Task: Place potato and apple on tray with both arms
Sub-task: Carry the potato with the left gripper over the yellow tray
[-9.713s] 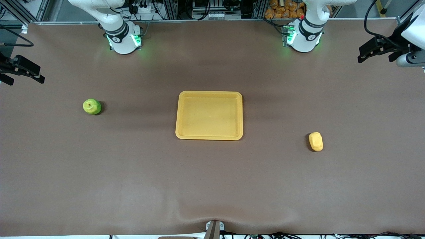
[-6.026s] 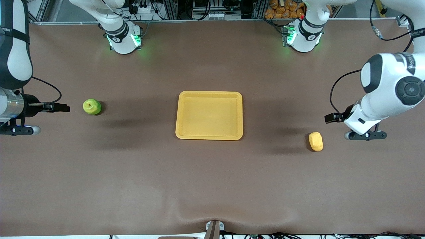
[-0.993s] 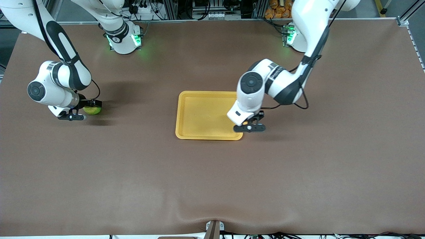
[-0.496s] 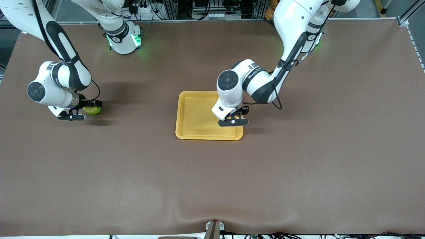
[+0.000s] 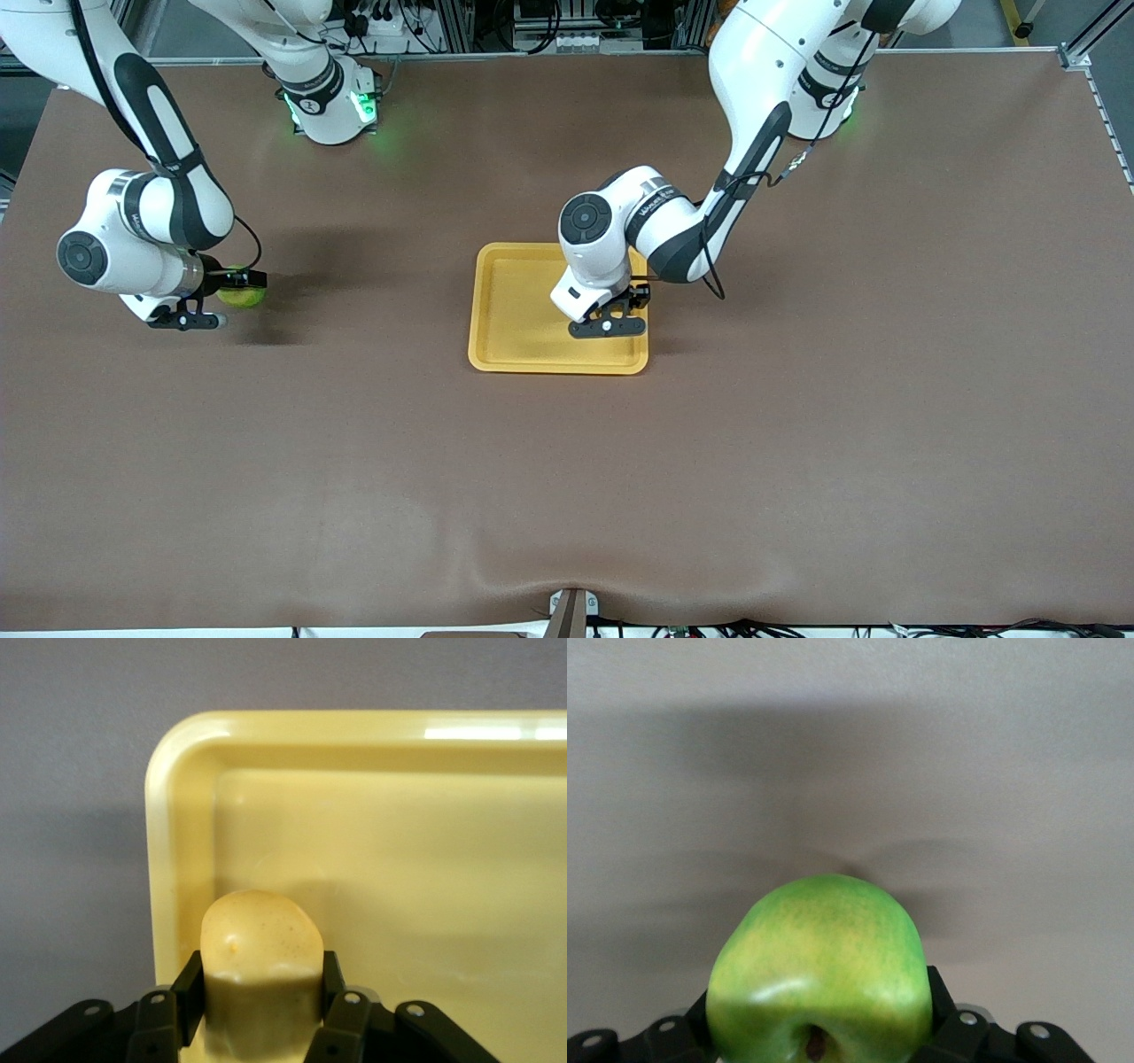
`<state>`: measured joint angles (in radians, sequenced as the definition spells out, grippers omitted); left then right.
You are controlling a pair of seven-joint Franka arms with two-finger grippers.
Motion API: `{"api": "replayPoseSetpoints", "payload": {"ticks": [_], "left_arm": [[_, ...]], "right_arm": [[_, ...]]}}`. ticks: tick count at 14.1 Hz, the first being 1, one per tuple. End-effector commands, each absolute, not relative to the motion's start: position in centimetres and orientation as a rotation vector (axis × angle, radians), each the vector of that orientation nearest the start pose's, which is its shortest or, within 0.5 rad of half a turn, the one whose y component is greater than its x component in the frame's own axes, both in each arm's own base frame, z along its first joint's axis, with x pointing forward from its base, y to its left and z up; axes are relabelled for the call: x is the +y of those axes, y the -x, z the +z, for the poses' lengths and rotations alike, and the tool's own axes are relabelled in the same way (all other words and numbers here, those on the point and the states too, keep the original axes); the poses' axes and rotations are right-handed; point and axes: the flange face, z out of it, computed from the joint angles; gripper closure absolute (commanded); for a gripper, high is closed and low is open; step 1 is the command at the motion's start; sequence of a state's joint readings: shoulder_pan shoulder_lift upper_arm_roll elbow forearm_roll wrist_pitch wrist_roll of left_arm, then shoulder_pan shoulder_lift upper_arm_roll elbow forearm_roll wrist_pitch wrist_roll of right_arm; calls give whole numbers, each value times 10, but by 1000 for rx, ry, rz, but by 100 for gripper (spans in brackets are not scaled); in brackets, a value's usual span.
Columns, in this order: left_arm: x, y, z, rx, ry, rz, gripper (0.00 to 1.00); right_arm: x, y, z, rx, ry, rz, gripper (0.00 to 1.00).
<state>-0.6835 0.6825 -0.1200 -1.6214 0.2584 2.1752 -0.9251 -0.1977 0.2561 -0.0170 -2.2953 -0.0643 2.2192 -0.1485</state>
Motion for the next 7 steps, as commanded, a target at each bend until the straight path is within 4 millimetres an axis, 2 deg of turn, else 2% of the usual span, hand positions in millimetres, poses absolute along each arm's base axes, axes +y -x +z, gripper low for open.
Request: {"api": "replayPoseSetpoints", "payload": {"ticks": [1, 4, 5, 6, 7], "left_arm": [[-478, -487, 211, 21, 2935, -54, 87], [-478, -488, 207, 22, 2932, -48, 85], [-478, -488, 205, 21, 2931, -47, 81], [-478, -488, 202, 10, 2929, -45, 73], [-478, -487, 201, 5, 2927, -42, 60]], "right_arm": [[-90, -497, 251, 45, 3053, 553, 100], [-76, -503, 272, 29, 3042, 547, 100], [-69, -504, 275, 36, 3041, 546, 100], [-62, -505, 279, 58, 3045, 540, 100], [-54, -505, 286, 75, 3054, 534, 100]]}}
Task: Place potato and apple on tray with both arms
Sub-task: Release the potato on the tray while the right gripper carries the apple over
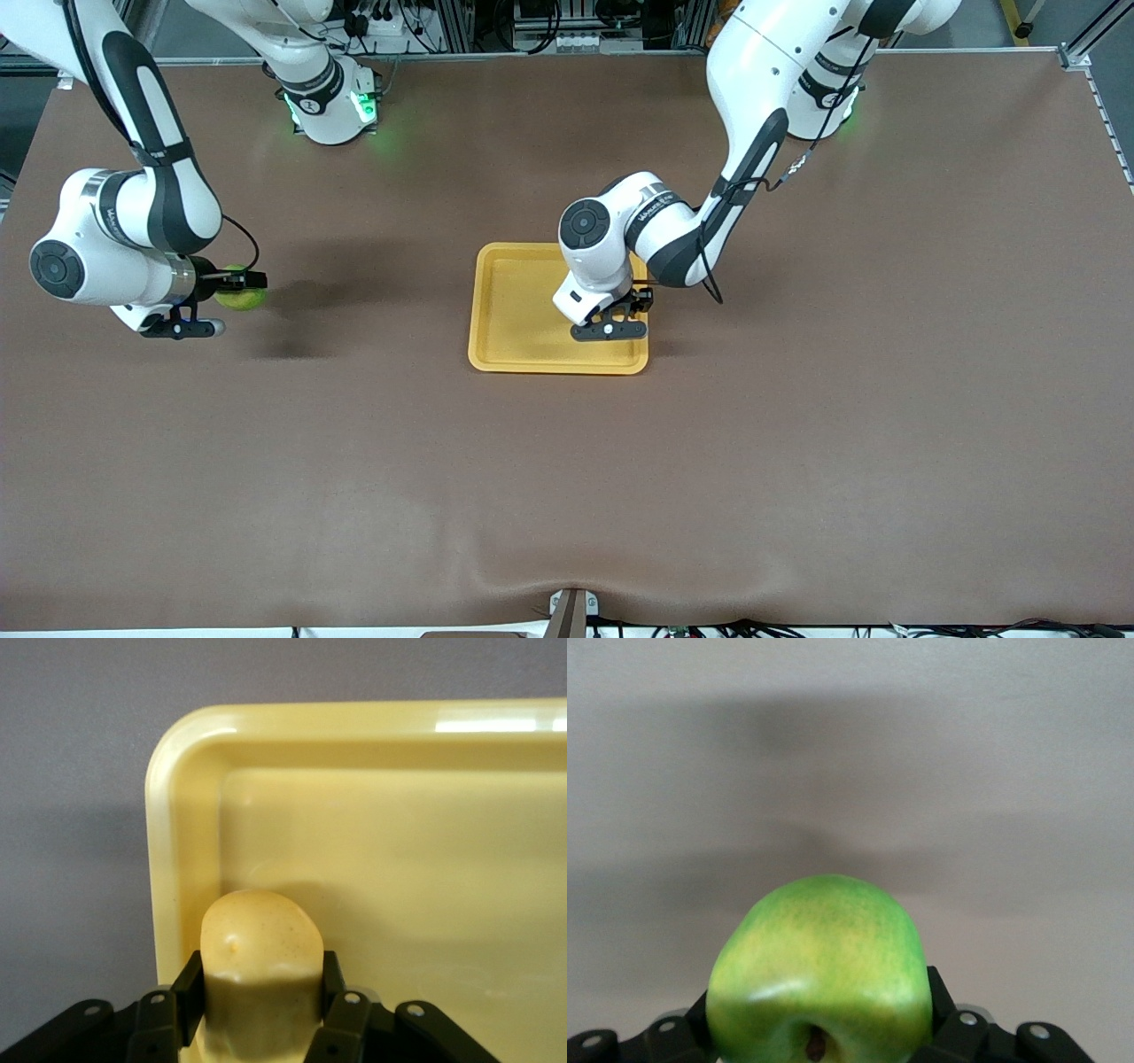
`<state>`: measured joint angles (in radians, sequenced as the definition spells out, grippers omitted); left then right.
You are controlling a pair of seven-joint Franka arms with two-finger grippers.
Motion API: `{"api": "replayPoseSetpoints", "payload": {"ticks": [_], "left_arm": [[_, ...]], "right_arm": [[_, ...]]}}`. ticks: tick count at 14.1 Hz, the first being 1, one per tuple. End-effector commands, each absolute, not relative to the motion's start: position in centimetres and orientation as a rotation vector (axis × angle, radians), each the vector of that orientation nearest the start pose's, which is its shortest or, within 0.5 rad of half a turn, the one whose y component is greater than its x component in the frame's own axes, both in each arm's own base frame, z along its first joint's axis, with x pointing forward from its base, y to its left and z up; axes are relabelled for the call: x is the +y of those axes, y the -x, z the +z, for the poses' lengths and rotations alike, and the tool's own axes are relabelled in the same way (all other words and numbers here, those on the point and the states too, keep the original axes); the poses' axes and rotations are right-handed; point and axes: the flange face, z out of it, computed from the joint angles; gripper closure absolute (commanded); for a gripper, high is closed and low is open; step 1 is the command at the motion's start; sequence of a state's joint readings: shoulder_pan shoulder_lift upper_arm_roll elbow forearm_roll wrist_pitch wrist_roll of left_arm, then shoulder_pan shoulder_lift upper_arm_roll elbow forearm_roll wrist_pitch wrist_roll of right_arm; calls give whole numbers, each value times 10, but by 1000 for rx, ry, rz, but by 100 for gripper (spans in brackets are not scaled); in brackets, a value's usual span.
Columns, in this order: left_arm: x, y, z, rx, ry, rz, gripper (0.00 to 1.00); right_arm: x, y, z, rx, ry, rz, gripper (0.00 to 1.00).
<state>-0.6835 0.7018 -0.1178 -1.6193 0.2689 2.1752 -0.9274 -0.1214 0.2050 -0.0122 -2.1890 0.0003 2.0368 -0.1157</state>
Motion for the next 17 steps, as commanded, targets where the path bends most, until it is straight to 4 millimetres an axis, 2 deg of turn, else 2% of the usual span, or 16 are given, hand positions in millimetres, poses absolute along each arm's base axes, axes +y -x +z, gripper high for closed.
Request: {"api": "replayPoseSetpoints", "payload": {"ticks": [1, 2, 3, 4, 6, 7, 10, 12, 14, 15, 17], "left_arm": [[-478, -488, 201, 3, 2928, -43, 49], [-478, -488, 201, 3, 2928, -43, 37], [-476, -489, 201, 1, 2924, -46, 12], [-474, -492, 202, 0, 2918, -56, 0], [-473, -495, 208, 12, 2916, -80, 0], [-474, -495, 211, 11, 2920, -87, 0], [-472, -508, 240, -7, 2942, -131, 0], [-458, -528, 280, -28, 2942, -170, 0], [-446, -549, 308, -37, 2945, -164, 0], [-442, -552, 328, -31, 2937, -163, 0], [-411, -569, 364, 14, 2942, -152, 0]], "right_arm": [[-42, -506, 292, 82, 3062, 537, 100], [-31, -506, 299, 94, 3071, 530, 100], [-20, -506, 305, 91, 3079, 527, 100], [-14, -506, 307, 89, 3084, 521, 100], [-10, -514, 320, 111, 3052, 510, 100], [0, -515, 324, 103, 3041, 516, 100], [35, -518, 340, 138, 3047, 525, 100], [54, -519, 345, 144, 3056, 515, 100], [84, -520, 353, 183, 3048, 514, 100], [99, -521, 357, 201, 3054, 506, 100], [127, -520, 361, 235, 3067, 493, 100]]}}
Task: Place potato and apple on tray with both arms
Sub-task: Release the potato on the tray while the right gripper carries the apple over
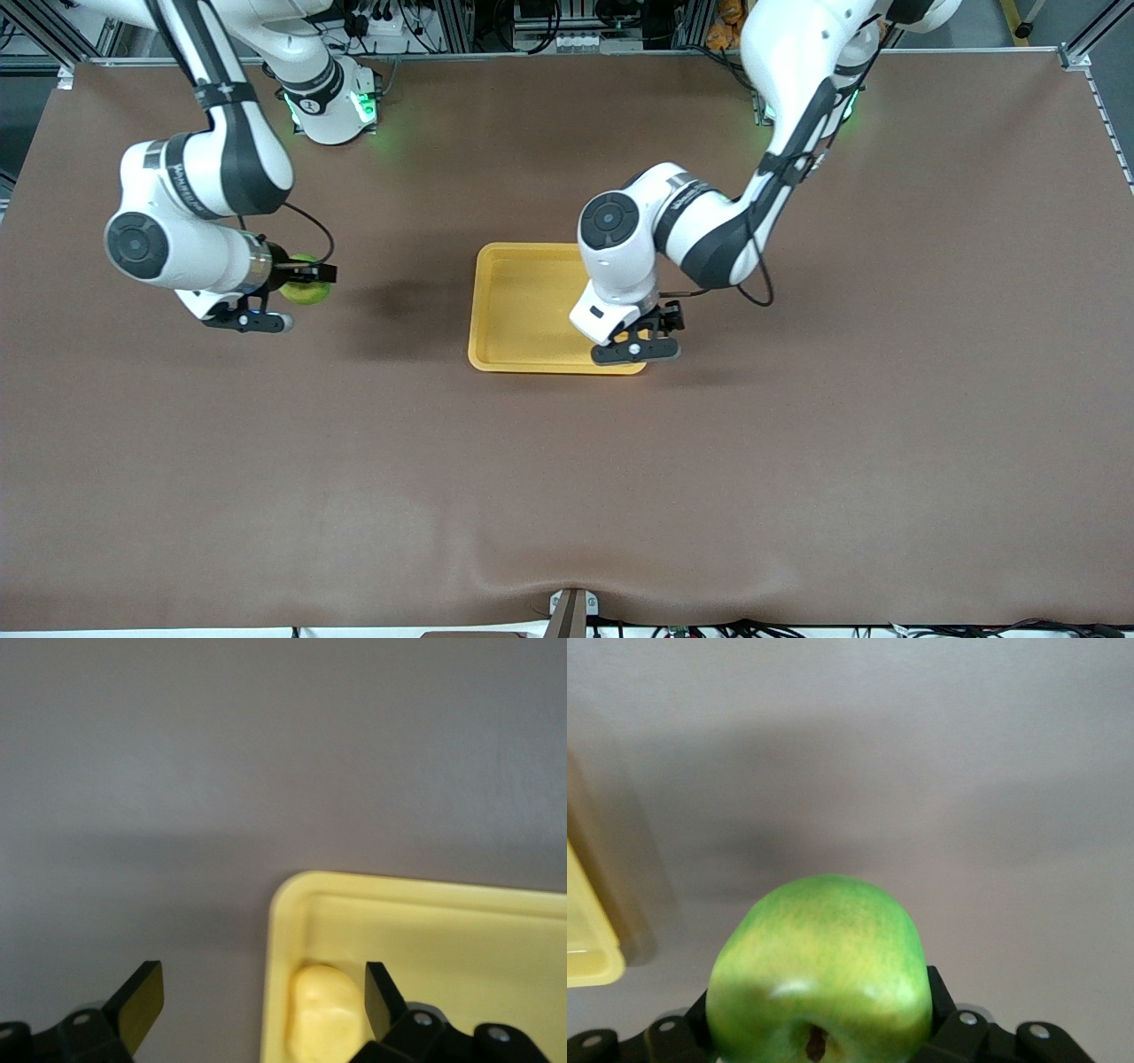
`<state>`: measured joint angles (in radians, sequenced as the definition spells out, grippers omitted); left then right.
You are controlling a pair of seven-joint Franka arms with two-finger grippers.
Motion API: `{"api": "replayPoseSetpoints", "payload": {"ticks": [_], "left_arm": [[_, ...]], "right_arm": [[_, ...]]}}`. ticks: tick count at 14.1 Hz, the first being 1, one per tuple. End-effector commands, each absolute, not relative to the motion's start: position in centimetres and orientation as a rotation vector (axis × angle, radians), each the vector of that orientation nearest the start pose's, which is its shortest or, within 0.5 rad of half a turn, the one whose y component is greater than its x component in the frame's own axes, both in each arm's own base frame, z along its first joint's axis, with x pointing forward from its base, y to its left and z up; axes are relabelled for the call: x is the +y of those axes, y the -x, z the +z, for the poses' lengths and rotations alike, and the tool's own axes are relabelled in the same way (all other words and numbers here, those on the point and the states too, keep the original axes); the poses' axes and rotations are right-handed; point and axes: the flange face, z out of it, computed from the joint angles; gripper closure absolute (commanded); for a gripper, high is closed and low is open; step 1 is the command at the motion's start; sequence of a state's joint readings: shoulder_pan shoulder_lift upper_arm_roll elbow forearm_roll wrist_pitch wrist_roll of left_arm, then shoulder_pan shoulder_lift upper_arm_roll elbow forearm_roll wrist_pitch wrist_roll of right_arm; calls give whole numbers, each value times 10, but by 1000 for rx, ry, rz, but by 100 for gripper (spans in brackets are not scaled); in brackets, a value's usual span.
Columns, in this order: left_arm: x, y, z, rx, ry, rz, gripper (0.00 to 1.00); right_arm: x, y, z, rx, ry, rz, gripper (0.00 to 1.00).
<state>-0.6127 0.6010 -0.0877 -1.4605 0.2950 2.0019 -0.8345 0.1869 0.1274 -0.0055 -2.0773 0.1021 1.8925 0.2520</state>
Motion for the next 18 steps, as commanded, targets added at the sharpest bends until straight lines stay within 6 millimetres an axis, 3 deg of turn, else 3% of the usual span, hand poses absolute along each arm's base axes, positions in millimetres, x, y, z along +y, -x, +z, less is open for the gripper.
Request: {"api": "replayPoseSetpoints", "payload": {"ticks": [1, 2, 4, 7, 11, 14, 18], "left_arm": [[-397, -574, 379, 34, 2966, -111, 0], [-381, -579, 398, 52, 2987, -85, 0], [-330, -594, 439, 106, 2986, -55, 0], [-264, -600, 487, 124, 2980, 20, 0], [-194, -597, 548, -12, 2981, -14, 0], [-149, -582, 586, -110, 2970, 0, 0], [-107, -558, 632, -171, 3001, -26, 0]], "right_arm": [[145, -518, 363, 265, 3051, 495, 100], [158, -517, 367, 285, 3037, 488, 100], [188, -513, 366, 334, 3041, 484, 100], [235, -510, 364, 403, 3015, 484, 100], [296, -499, 327, 480, 3020, 440, 100], [339, -499, 296, 579, 3010, 438, 100], [370, -494, 269, 627, 2968, 430, 100]]}}
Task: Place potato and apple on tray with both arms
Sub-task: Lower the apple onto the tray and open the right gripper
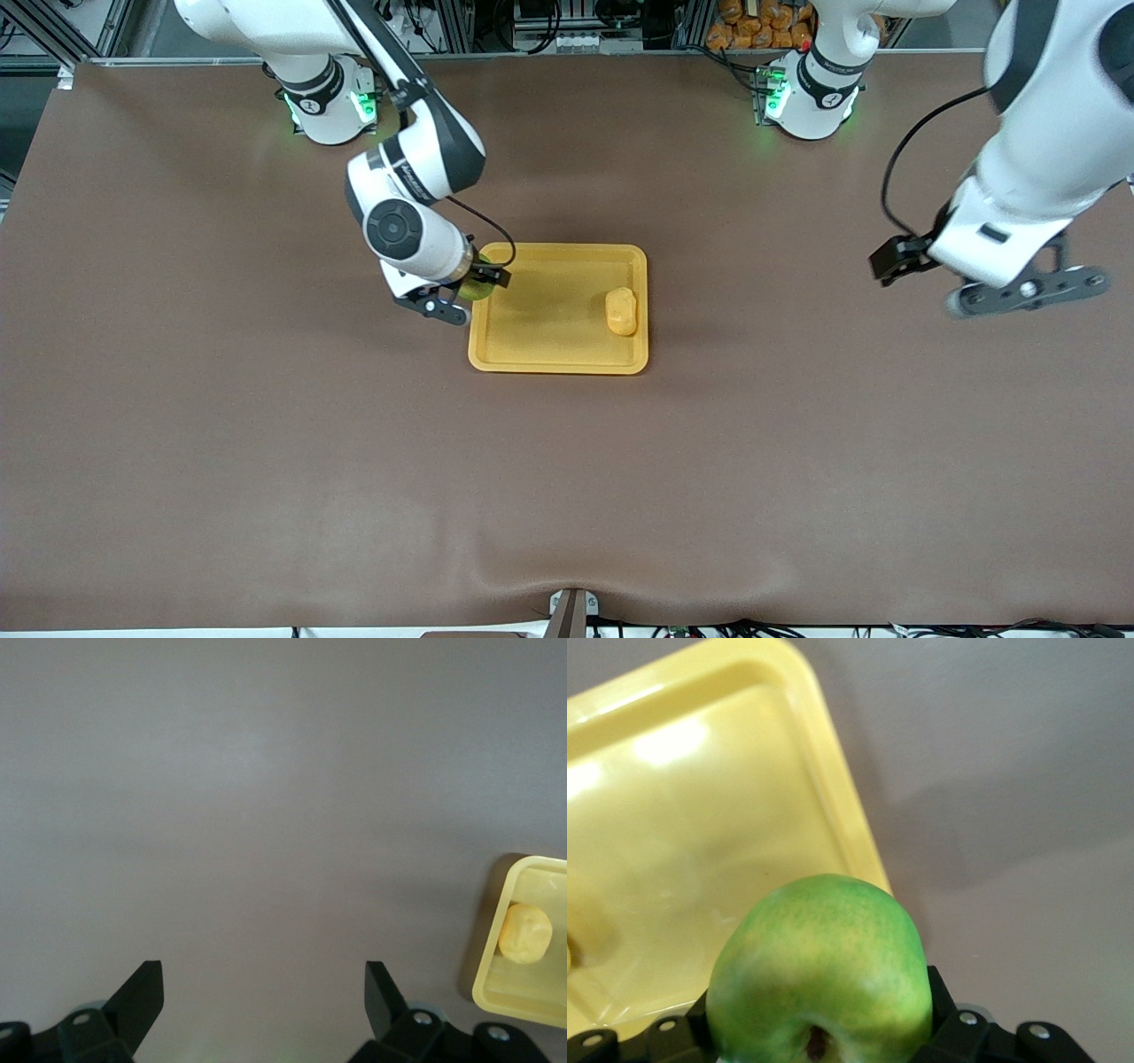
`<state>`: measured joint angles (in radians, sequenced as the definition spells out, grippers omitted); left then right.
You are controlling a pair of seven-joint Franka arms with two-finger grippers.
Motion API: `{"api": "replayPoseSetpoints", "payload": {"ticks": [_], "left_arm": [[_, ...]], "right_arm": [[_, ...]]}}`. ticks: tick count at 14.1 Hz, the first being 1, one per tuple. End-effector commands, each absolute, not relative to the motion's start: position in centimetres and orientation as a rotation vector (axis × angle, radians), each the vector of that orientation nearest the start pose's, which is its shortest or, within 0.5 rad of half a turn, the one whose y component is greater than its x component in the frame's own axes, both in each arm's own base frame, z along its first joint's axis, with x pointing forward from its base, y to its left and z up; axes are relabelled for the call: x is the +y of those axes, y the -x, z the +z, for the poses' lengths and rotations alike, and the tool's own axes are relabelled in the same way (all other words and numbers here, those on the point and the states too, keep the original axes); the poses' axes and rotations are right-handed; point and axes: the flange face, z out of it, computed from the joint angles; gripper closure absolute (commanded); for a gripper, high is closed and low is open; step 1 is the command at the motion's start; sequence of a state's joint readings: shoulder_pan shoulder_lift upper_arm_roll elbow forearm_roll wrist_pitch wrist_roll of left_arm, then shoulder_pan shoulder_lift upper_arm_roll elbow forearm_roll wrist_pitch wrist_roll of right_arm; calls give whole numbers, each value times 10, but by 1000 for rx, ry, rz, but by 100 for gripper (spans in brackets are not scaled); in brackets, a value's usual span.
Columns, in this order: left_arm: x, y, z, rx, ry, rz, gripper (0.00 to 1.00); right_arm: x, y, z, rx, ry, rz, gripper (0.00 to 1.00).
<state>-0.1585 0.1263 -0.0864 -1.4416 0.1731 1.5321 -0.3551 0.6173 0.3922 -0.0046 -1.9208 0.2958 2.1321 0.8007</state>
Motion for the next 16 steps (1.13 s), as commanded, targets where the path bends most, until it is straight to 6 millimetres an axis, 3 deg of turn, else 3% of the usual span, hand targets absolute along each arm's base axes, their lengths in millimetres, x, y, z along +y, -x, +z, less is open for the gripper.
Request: {"api": "replayPoseSetpoints", "payload": {"ticks": [1, 2, 5, 8, 13, 16], "left_arm": [[-93, -554, 639, -195, 3019, -31, 0], [-82, -549, 643, -209, 3041, -27, 0], [-55, -529, 652, -217, 3096, -22, 0], [-52, -501, 666, -114, 3097, -44, 0], [-53, -493, 670, -109, 3093, -4, 0], [-58, -493, 667, -106, 3091, 11, 0]], "right_arm": [[377, -495, 258, 649, 2966, 419, 100], [388, -494, 251, 639, 2974, 419, 100], [395, -502, 234, 686, 2973, 426, 100], [398, -501, 221, 685, 2978, 418, 100], [394, -502, 201, 698, 2986, 408, 98], [392, -501, 194, 704, 2992, 421, 81]]}}
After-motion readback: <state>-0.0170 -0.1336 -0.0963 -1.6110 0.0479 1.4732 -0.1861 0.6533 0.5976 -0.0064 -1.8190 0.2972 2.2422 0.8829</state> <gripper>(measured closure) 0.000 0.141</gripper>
